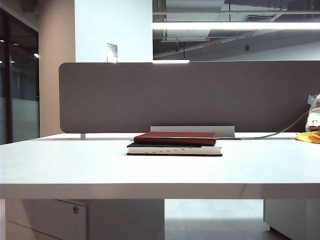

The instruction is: Pick up the red book and place it on top of the black book.

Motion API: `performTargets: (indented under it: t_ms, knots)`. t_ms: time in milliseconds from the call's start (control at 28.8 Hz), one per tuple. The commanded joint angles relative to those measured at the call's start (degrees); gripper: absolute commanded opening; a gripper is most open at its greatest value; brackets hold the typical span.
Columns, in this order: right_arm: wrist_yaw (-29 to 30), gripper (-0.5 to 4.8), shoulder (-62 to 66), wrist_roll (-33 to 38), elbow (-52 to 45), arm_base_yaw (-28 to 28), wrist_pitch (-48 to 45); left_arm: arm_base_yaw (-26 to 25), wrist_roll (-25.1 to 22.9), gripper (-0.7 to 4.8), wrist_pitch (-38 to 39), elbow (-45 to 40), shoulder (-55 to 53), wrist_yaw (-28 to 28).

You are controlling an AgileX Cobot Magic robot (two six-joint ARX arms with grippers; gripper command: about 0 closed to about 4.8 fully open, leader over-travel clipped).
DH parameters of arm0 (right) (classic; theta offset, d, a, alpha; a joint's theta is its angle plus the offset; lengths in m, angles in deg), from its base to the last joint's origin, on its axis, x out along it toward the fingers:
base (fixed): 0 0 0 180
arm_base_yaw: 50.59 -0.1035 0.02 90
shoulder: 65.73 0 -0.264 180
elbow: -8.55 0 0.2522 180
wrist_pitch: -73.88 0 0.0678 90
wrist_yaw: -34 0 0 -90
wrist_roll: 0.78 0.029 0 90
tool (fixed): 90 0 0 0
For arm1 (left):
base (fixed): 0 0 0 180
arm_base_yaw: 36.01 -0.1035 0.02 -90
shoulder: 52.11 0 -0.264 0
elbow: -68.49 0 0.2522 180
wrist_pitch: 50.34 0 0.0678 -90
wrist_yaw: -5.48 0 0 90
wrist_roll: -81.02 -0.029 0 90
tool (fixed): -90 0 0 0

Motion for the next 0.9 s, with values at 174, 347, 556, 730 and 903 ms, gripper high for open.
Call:
performTargets:
  t_ms: [174, 347, 556, 730, 903]
  knots:
    - [0.09, -0.01, 0.00, -0.11, -0.07, -0.04, -1.01, -0.09, -0.20, -0.06, -0.13, -0.02, -0.02, 0.00]
    - [0.07, -0.01, 0.00, -0.11, -0.07, -0.02, -1.01, -0.09, -0.20, -0.06, -0.13, -0.02, -0.02, 0.00]
    - [-2.23, -0.01, 0.00, -8.96, -0.09, 0.02, -1.05, -0.09, -0.20, -0.06, -0.13, -0.02, -0.02, 0.00]
    - [-7.91, -0.01, 0.00, -10.60, -0.17, 0.02, -1.03, -0.09, -0.20, -0.06, -0.13, -0.02, -0.02, 0.00]
    - [-7.82, -0.01, 0.00, -11.96, -0.17, 0.02, -1.01, -0.09, -0.20, -0.06, -0.13, -0.02, -0.02, 0.00]
